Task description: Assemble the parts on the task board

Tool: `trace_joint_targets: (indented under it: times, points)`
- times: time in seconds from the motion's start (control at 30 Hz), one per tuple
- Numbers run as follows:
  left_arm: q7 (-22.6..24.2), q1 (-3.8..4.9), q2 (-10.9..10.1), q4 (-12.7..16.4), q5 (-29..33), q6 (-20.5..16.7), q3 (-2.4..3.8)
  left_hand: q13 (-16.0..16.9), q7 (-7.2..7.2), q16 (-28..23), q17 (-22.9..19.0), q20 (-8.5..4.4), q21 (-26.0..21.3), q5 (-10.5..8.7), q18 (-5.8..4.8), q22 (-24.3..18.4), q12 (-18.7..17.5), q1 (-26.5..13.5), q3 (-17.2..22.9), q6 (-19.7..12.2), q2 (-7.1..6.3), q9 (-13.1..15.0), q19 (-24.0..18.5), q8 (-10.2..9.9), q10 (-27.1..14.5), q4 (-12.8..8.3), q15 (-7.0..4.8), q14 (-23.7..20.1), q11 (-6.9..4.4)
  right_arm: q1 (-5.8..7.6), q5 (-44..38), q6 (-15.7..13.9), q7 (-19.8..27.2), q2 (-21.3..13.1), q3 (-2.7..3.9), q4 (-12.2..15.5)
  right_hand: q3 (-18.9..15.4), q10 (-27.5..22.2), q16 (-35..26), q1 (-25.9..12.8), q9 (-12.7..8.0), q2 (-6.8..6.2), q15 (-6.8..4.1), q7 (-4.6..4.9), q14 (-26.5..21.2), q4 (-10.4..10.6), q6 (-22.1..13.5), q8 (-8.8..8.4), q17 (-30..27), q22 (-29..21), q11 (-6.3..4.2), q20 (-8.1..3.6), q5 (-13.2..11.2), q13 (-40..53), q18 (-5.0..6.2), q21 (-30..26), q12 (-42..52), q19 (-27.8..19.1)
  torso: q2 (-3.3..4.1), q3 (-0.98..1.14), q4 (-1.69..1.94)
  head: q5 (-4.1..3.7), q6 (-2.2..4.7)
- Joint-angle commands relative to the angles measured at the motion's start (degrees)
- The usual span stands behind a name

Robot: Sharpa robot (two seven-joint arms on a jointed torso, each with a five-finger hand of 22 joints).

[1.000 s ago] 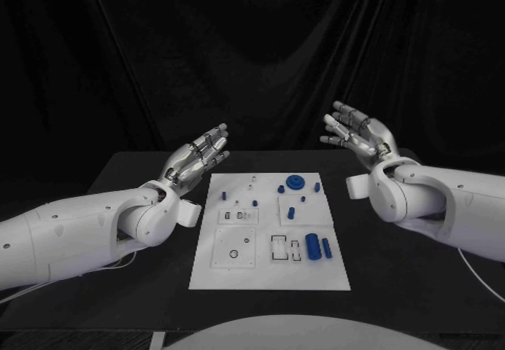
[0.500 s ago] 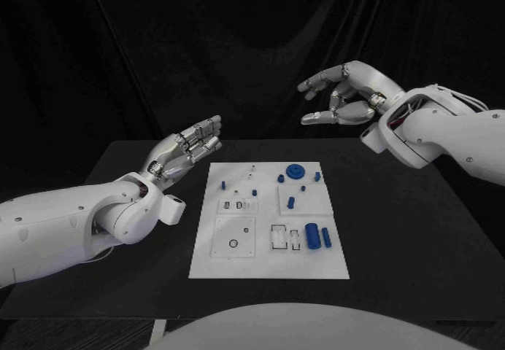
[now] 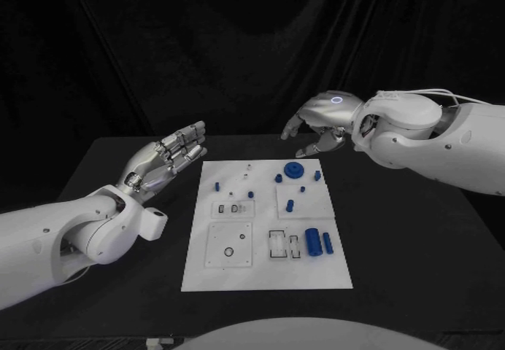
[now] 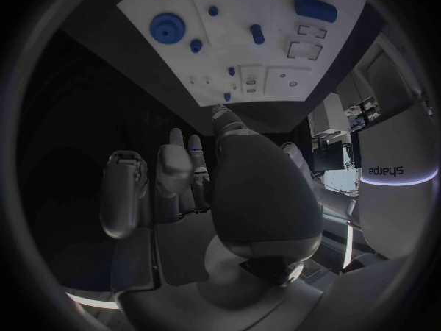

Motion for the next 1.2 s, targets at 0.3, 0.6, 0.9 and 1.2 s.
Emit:
trace_joint_targets:
  times: [0.3, 0.6, 0.9, 1.2]
  points:
    - [5.49, 0.36, 0.27, -0.42, -0.61, 1.56, 0.06, 0.70, 0.17, 2.19, 0.67, 0.16, 1.28, 1.37, 1.58, 0.90, 0.84, 1.09, 2.18, 0.25, 0.24, 0.94, 1.52, 0.28, -0.11, -0.06, 1.01, 0.54, 0.53, -1.13, -5.65, 9.14, -6.98, 0.12, 0.10, -0.24, 2.90, 0.99, 0.50, 4.85, 2.28, 1.01, -0.09, 0.26, 0.34, -3.55, 1.90, -1.10, 0.76, 2.63, 0.00, -0.07, 7.82, 1.39, -2.68, 1.27, -2.82, -0.24, 4.21, -0.64, 2.42, -1.42, 1.72]
    - [5.48, 0.38, 0.72, -0.57, -0.61, 2.01, 0.06, 0.72, 0.22, 2.54, 0.73, 0.16, 1.44, 1.46, 1.39, 0.95, 0.98, 1.25, 2.44, 0.43, 0.30, 0.97, 1.78, 0.29, -0.04, -0.08, 1.17, 0.82, 0.55, -2.51, -5.69, 9.16, -6.58, 1.50, 0.10, -1.66, 2.31, 0.97, 0.55, 3.25, 3.10, 0.69, 0.07, 0.29, 0.10, -3.57, 1.70, -1.69, 1.14, 2.66, 0.08, 0.12, 2.02, 1.92, -2.62, 1.12, -3.69, -0.53, 6.13, -1.34, 3.67, -2.50, 3.40]
    - [5.35, 0.38, 0.90, -0.79, -0.61, 2.11, 0.06, 0.73, 0.25, 2.65, 0.74, 0.16, 1.46, 1.50, 1.29, 0.95, 1.02, 1.33, 2.56, 0.44, 0.31, 0.97, 1.82, 0.28, -0.01, -0.10, 1.23, 0.91, 0.58, -3.75, -5.70, 7.76, -6.11, 2.60, 0.10, -2.72, 2.33, 1.11, 0.36, 3.31, 3.54, 0.98, 0.10, 0.21, -0.22, -3.99, 1.49, -2.04, 1.00, 2.27, 0.07, 0.16, 2.86, 2.49, -2.50, 0.79, -3.71, -0.92, 6.39, -1.60, 4.25, -3.46, 3.92]
    - [5.17, 0.38, 1.13, -0.98, -0.61, 2.32, 0.06, 0.74, 0.50, 2.99, 0.77, 0.20, 1.73, 1.72, 0.73, 1.03, 1.15, 1.92, 3.25, 0.63, 0.33, 0.99, 2.28, 0.25, 0.06, -0.37, 1.47, 1.12, 0.76, -5.51, -5.70, 5.13, -5.14, 4.30, 0.10, -5.14, 3.45, 1.08, -0.13, 4.15, 4.11, 1.18, 0.25, 0.19, -0.73, -5.18, 1.09, -2.63, 0.44, 1.57, 0.28, 0.28, 7.98, 3.11, -2.28, 0.19, -3.95, -1.55, 5.57, -1.65, 4.12, -2.26, 2.59]
